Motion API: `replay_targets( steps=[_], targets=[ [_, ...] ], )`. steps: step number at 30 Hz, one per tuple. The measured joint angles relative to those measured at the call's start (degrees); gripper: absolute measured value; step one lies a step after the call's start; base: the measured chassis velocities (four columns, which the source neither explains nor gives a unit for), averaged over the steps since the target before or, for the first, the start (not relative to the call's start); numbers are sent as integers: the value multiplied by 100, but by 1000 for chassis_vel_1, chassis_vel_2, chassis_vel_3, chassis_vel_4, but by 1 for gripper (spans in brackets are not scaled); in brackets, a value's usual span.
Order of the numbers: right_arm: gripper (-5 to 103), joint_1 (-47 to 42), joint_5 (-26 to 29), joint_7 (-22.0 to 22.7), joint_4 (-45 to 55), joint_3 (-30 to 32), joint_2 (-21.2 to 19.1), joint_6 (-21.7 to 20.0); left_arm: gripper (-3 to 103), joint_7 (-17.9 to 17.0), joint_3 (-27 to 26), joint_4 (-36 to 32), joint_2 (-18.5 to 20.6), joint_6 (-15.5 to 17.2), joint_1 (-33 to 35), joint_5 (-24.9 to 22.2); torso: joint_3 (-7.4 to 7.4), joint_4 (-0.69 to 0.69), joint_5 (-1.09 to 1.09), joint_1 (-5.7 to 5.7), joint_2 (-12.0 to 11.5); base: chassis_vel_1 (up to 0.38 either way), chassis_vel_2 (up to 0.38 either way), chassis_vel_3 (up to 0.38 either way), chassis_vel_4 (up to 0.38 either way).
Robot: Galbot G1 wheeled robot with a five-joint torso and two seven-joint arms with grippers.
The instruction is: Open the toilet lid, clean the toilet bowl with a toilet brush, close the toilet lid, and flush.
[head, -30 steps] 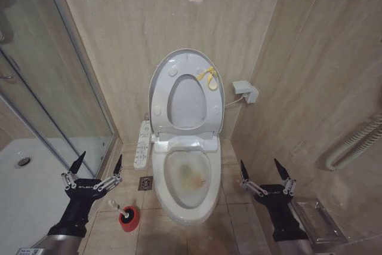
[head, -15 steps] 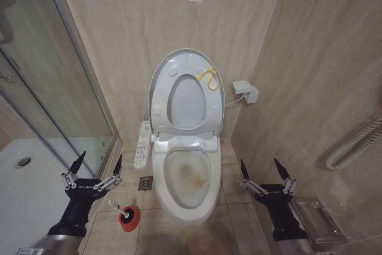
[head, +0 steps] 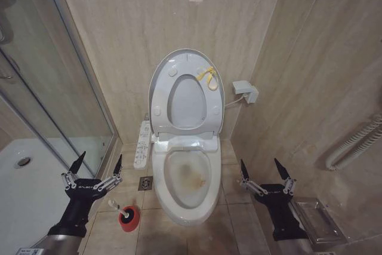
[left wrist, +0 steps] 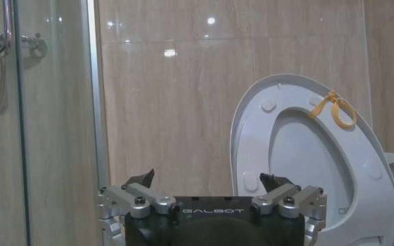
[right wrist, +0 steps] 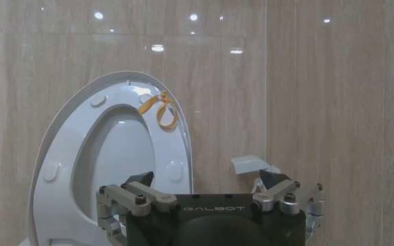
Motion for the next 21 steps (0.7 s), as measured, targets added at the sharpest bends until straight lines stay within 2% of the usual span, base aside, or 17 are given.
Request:
replay_targets(
  steps=[21],
  targets=[
    [100,0,2,1,0,0,0,0,100,0,0,0,0,0,0,0,0,0,0,0,0,0,0,0,0]
  ],
)
